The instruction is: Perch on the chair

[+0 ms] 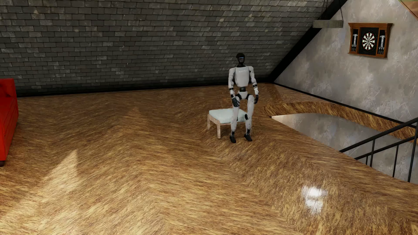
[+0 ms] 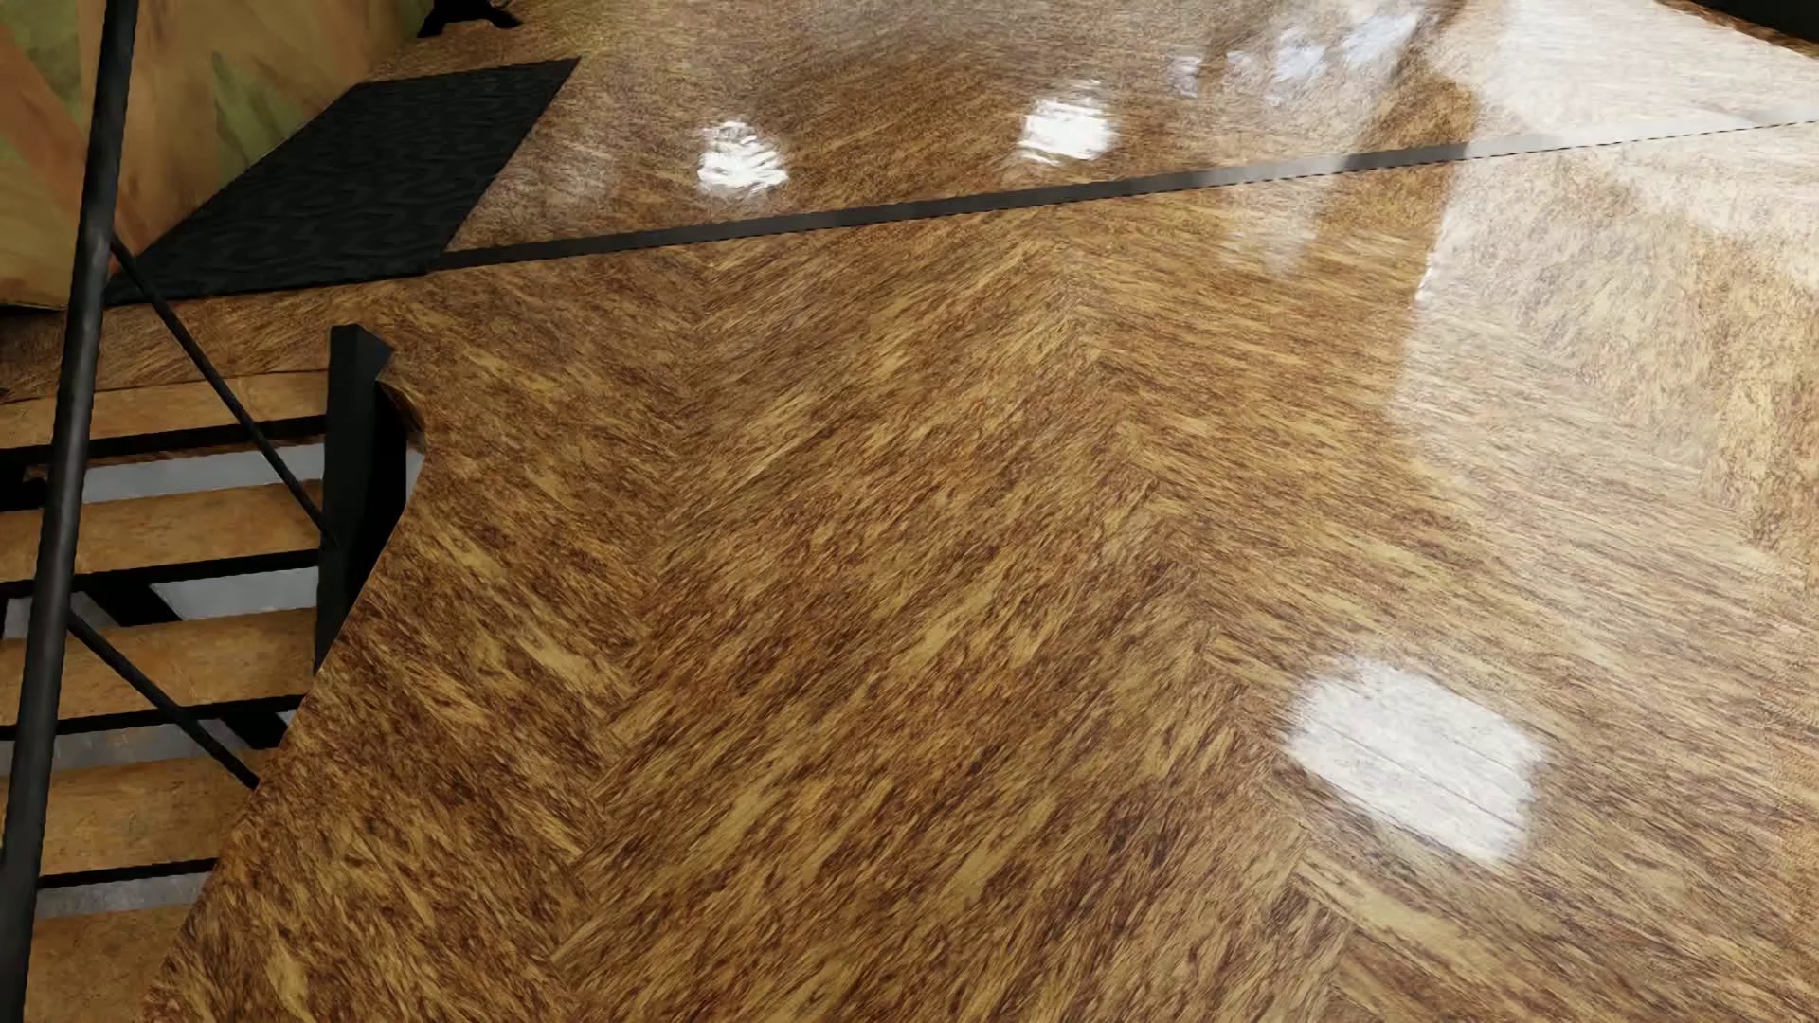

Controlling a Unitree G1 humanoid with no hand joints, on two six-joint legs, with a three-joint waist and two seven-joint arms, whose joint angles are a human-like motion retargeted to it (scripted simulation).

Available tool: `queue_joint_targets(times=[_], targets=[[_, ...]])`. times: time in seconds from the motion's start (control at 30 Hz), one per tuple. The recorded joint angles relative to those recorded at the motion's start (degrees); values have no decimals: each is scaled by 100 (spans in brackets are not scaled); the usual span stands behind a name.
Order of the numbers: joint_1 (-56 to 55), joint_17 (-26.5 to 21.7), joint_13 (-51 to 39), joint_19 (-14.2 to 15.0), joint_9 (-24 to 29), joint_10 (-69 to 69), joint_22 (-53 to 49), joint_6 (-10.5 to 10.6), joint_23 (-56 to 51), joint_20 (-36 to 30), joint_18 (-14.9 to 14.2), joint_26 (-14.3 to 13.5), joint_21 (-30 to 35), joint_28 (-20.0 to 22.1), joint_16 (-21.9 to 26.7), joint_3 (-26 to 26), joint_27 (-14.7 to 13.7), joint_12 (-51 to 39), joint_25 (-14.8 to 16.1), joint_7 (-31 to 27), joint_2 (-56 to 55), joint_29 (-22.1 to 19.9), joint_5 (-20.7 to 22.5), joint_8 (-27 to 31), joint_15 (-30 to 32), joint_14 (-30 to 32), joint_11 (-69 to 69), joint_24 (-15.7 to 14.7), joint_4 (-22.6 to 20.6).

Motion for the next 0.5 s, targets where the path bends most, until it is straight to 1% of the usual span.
queue_joint_targets(times=[0.03,0.07,0.1,0.13,0.17,0.2,0.23,0.27,0.3,0.33,0.37,0.4,0.5], targets=[[-4,-171,-98,-17,23,3,-90,14,-52,-46,15,-44,72,58,-2,-19,126,-47,141,14,-13,-42,4,7,15,-5,5,150,-8],[22,-401,-123,12,25,3,-123,9,-212,-76,11,24,153,115,161,-21,188,-109,80,35,-5,52,-12,-15,11,-15,22,66,-2],[1,-640,-151,38,8,4,-138,0,-344,-86,-22,-36,215,-62,350,-15,53,-191,-126,48,-19,216,-30,-31,14,-7,19,37,12],[-13,-854,-173,29,1,17,-203,-7,-434,-122,-23,-136,216,-280,543,-18,-68,-259,-333,66,-22,312,-25,-50,11,-11,19,222,8],[15,-1008,-184,13,9,16,-208,-15,-400,-189,-16,-184,170,-318,704,-20,-109,-296,-421,76,25,361,-15,-68,5,-9,7,340,0],[39,-1090,-198,14,9,13,-80,-16,-237,-185,-9,-233,130,-198,803,-14,-75,-330,-400,73,52,263,-13,-73,2,-11,-3,405,-3],[41,-1135,-212,22,-2,10,148,-12,-14,-110,-3,-278,77,43,853,-12,-3,-359,-278,67,52,82,-20,-75,-8,-11,5,370,-6],[47,-1144,-207,38,-21,7,461,-9,220,-6,-7,-276,-5,339,862,-13,80,-379,-130,71,67,-152,-30,-99,-14,-9,1,244,-8],[86,-1123,-216,46,-17,-12,750,-2,437,80,-3,-204,-63,683,831,-12,150,-390,-26,79,90,-346,-35,-120,-24,-16,0,102,-12],[86,-1105,-198,41,-32,-1,980,0,581,146,-2,-142,-117,952,801,-14,190,-380,17,83,106,-515,-34,-137,-35,-19,2,-53,-14],[63,-1087,-170,33,-44,33,1125,-2,641,204,3,-101,-144,1072,788,-15,213,-370,19,77,119,-557,-34,-141,-40,-24,-3,-171,-21],[63,-1083,-134,32,-58,24,1141,6,627,208,0,-98,-160,1065,783,-16,198,-335,-4,70,122,-528,-39,-137,-44,-16,-2,-173,-23],[112,-983,16,30,-76,-26,809,9,340,143,-8,-225,-139,730,785,-16,77,-151,-138,77,130,-316,-35,-142,-50,-13,-4,61,-20]])
